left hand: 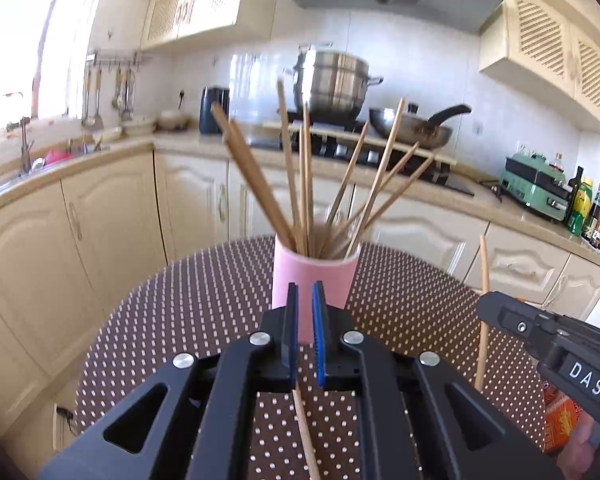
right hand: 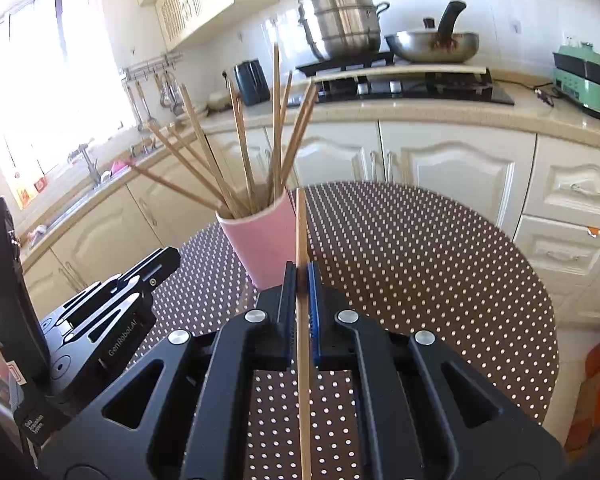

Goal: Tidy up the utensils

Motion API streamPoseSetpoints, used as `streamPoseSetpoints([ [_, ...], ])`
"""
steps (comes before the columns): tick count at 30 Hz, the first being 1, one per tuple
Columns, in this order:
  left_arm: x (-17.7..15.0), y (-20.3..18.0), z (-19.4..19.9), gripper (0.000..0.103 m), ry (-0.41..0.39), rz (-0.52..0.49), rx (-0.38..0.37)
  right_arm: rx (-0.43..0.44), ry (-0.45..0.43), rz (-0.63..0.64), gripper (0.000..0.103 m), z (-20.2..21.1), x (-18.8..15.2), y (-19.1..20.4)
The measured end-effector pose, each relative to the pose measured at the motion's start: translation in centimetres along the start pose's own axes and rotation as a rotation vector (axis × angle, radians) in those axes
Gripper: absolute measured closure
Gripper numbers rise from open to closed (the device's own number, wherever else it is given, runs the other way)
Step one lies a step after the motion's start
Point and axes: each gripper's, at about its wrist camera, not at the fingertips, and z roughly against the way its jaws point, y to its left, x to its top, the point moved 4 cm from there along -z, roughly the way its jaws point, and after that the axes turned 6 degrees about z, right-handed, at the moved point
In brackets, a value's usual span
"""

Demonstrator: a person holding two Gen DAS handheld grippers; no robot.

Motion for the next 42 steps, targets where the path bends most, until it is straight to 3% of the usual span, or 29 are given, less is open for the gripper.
streamPoseSetpoints([
  [3,-0.1,0.0,0.0,0.096,0.012,-0.006,-0.003,-0.005,-0.012,0.007,0.097,0.2,0.4,0.2],
  [6,-1.1,0.5,-1.1,0.094,0.112,-0.006,-0.049,-0.007,0.001,0.013,0.097,-0.2,0.3,0.2],
  [7,-1.7,0.7,-1.6,0.091,0.153,-0.001,-0.047,-0.006,0.015,0.008,0.097,-0.6,0.2,0.1],
  [8,-2.3,1.0,-2.1,0.079,0.191,0.009,-0.046,-0.007,0.025,0.000,0.097,-0.7,-0.3,0.0],
  [9,-2.8,1.3,-2.5,0.073,0.222,0.021,-0.046,-0.003,0.037,-0.007,0.097,-1.0,-0.5,-0.1],
  [11,-4.0,1.9,-3.5,0.070,0.290,0.060,-0.047,-0.002,0.062,-0.021,0.096,-1.7,-1.0,-0.4],
  [15,-5.9,2.7,-5.9,0.068,0.408,0.076,0.014,-0.005,0.108,-0.042,0.096,-3.0,-2.4,-0.8],
  [20,-7.0,2.8,-8.2,0.067,0.469,0.054,0.125,-0.002,0.168,-0.067,0.097,-4.7,-4.1,-1.3],
  [28,-6.7,2.3,-9.2,0.068,0.446,0.032,0.150,0.007,0.243,-0.107,0.097,-6.7,-6.2,-2.1],
  [33,-6.3,1.6,-10.2,0.067,0.475,0.035,0.120,0.006,0.267,-0.118,0.097,-7.3,-6.9,-2.2],
  [38,-6.5,-0.1,-11.0,0.068,0.440,-0.054,0.211,-0.005,0.284,-0.136,0.097,-7.8,-7.5,-2.4],
  [39,-6.4,-0.4,-11.1,0.071,0.441,-0.048,0.206,-0.005,0.286,-0.137,0.097,-7.8,-7.7,-2.5],
  [40,-6.4,-0.7,-11.1,0.097,0.439,-0.055,0.197,-0.004,0.287,-0.135,0.097,-7.7,-7.8,-2.5],
  [42,-6.5,-0.9,-11.1,0.096,0.430,-0.079,0.224,-0.003,0.290,-0.134,0.097,-7.9,-8.0,-2.5],
])
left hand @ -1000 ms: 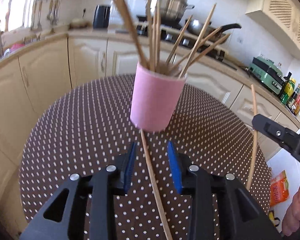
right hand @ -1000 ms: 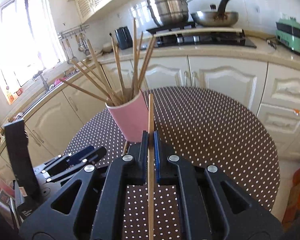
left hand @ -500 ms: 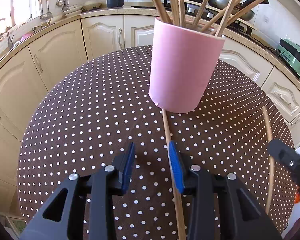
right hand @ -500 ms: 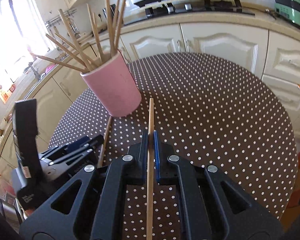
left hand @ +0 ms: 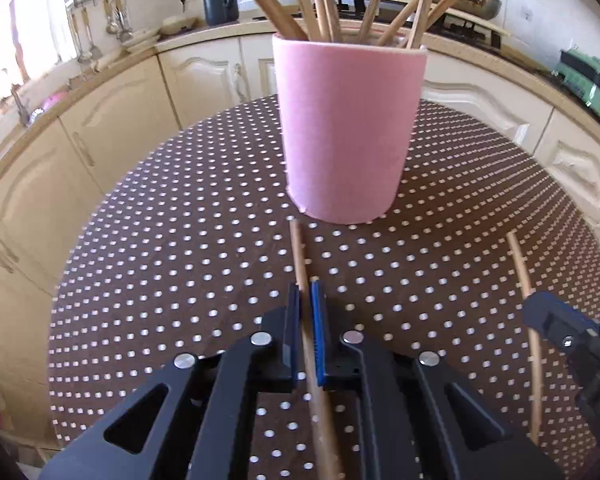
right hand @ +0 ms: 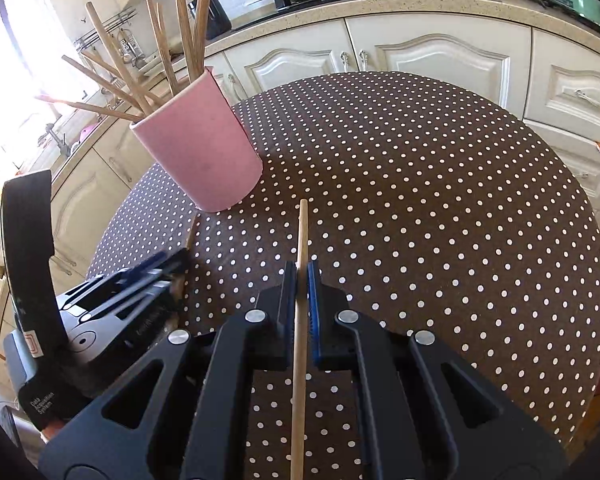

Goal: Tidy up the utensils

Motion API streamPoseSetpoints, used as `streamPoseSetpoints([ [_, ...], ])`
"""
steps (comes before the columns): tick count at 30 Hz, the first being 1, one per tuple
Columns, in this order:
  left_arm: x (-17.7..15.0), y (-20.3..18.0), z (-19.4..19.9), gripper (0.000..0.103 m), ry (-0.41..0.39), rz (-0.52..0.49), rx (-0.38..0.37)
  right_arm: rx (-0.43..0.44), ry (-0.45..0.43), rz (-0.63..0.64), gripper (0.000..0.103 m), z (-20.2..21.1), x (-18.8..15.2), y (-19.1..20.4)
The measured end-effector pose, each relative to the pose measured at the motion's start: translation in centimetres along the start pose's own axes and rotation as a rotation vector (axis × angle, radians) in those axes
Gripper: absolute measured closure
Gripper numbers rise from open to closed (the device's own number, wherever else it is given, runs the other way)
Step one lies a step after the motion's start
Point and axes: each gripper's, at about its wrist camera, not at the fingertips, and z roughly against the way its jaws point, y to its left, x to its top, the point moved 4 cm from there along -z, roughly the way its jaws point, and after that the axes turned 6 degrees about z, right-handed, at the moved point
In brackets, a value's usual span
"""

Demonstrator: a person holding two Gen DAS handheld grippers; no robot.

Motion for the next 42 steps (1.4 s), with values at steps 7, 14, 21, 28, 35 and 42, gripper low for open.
streamPoseSetpoints([
  [7,-0.4,0.3,0.5,0.097,-0.005,0.041,-0.030,0.008,-0.023,0.000,0.097,1.0,0.3,-0.2],
  [14,0.5,1.9,3.3,0.097,-0.116,0.068,-0.083,0.016,-0.082,0.039,0.097,2.9,2.0,0.1],
  [21,-0.2,2.9,3.5,0.097,-0.104,0.076,-0.089,-0.018,-0.019,0.080,0.096,0.9,1.4,0.5],
  [28,-0.7,3.7,2.5,0.097,-0.058,0.087,-0.111,-0.045,0.060,0.102,0.084,-2.0,0.4,0.7],
  [35,-0.9,3.9,1.3,0.097,-0.025,0.095,-0.141,-0.149,0.055,0.242,0.078,-2.8,-0.1,3.1],
  [42,-1.0,4.3,0.2,0.097,0.012,0.114,-0.167,-0.141,0.045,0.224,0.095,-2.9,-0.3,2.9],
])
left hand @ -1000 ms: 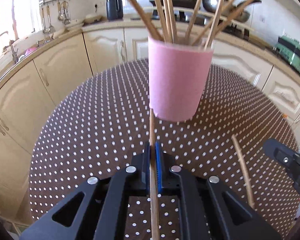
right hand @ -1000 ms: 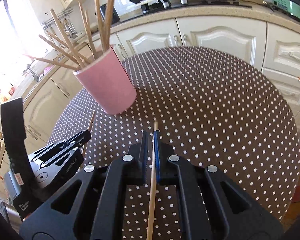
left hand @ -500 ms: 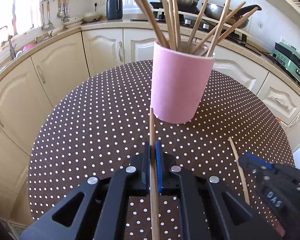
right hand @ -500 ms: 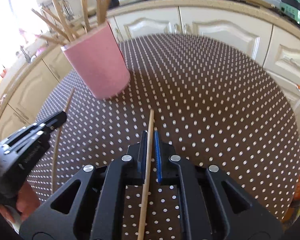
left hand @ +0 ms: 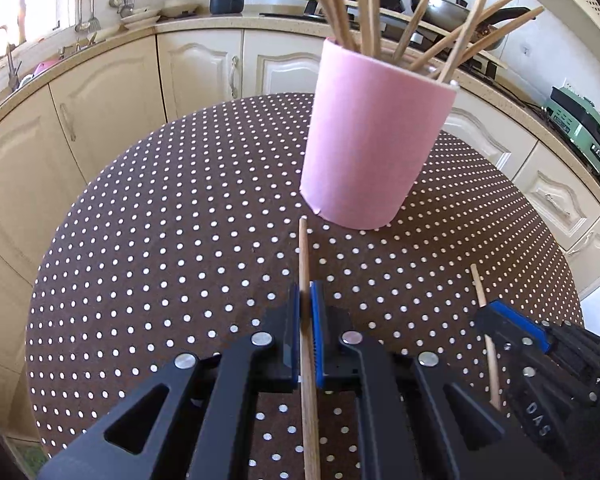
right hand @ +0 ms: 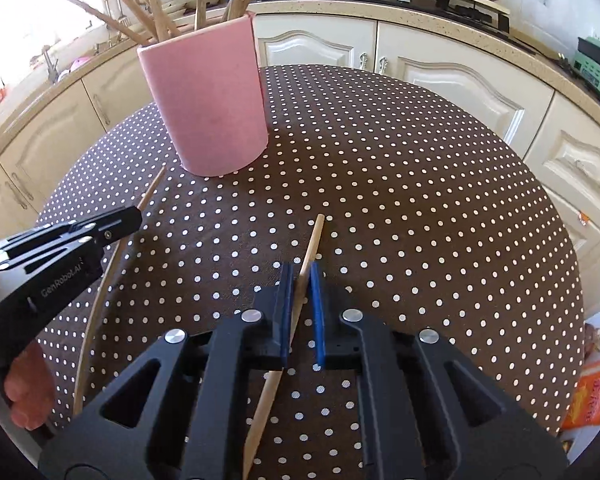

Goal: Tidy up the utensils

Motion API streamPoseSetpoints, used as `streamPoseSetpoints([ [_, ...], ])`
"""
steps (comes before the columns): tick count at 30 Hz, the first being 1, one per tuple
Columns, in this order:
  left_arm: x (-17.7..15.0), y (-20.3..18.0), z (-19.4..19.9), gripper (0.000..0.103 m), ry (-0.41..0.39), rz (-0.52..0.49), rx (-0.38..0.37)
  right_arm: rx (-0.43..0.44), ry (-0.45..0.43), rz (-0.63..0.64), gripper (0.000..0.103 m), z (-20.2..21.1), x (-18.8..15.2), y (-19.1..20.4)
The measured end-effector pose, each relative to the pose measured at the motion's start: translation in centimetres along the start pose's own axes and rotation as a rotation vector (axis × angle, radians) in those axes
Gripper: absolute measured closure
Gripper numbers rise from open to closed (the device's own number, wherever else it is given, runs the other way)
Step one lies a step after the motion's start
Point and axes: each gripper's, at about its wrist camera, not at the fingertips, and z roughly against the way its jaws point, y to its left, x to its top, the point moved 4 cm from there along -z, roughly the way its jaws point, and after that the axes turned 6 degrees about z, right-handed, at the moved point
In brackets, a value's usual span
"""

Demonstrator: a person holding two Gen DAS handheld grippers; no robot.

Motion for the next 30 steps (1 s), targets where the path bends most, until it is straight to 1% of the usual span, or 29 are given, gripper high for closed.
streamPoseSetpoints([
  [5,0.0,0.4,0.3,0.097,-0.004,0.013,-0.037,0.060,-0.010,-0.068,0.097,0.7,-0.3,-0.8],
  [9,0.0,0.1,1.9,0.097,-0.065,-0.002,-0.061,0.066,-0.042,-0.082,0.097,1.8,0.0,-1.4],
  [12,0.1,-0.2,2.9,0.097,-0.094,-0.007,-0.071,0.067,-0.080,-0.085,0.097,3.4,0.7,-1.4],
  [16,0.7,-0.3,5.0,0.097,-0.160,0.000,-0.092,0.069,-0.142,-0.081,0.097,5.7,1.5,-1.4],
  [20,1.6,-0.4,7.9,0.097,-0.254,0.028,-0.165,0.068,-0.217,-0.073,0.097,8.2,2.6,-1.6],
  [23,2.0,-0.8,9.4,0.097,-0.317,0.018,-0.150,0.066,-0.270,-0.073,0.097,10.1,3.2,-1.5],
  [30,3.3,-1.8,12.0,0.097,-0.409,0.009,-0.169,0.072,-0.387,-0.085,0.097,13.8,4.0,-1.6],
])
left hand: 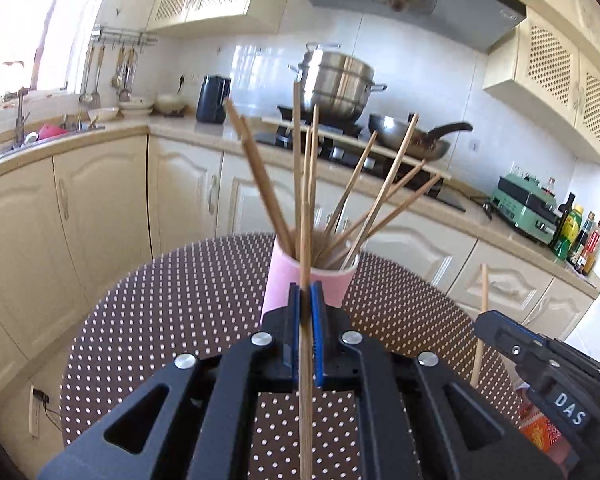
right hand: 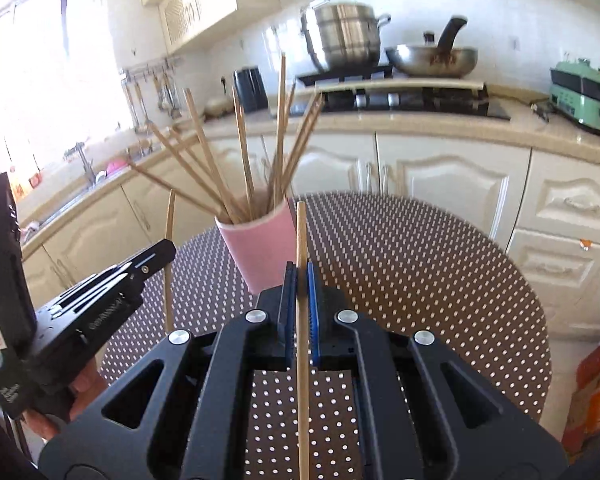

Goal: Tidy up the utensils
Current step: 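Lift both held chopsticks upright over the pink cup, then lower both held chopsticks down into the pink cup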

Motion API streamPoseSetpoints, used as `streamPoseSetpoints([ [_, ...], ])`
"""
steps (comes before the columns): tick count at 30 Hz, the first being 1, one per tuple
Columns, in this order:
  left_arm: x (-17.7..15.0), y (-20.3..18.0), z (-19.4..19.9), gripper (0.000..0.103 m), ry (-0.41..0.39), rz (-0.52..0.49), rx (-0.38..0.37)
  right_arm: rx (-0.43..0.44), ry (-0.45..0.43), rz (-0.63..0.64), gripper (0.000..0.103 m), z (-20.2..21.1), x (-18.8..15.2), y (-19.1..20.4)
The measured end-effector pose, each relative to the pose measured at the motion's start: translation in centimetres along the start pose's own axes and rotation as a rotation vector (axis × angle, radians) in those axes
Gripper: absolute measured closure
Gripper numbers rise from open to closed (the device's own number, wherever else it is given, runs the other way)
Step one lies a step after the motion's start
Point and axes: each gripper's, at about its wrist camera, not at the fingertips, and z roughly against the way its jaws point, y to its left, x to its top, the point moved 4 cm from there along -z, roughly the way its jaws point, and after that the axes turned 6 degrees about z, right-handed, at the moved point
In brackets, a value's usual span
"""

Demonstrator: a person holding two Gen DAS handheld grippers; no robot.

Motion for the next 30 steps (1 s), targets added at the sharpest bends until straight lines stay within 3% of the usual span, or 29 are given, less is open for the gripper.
streamPoseSetpoints([
  [11,4.0,-2.2,1.8,0.097,-0.107,-0.025,-0.055,-0.002,-0.145,0.054,0.097,1.8,4.8,0.6],
  [30,13.4,-6.3,5.8,0.097,-0.384,-0.100,-0.033,0.003,-0.391,0.133,0.097,3.5,15.4,3.2],
])
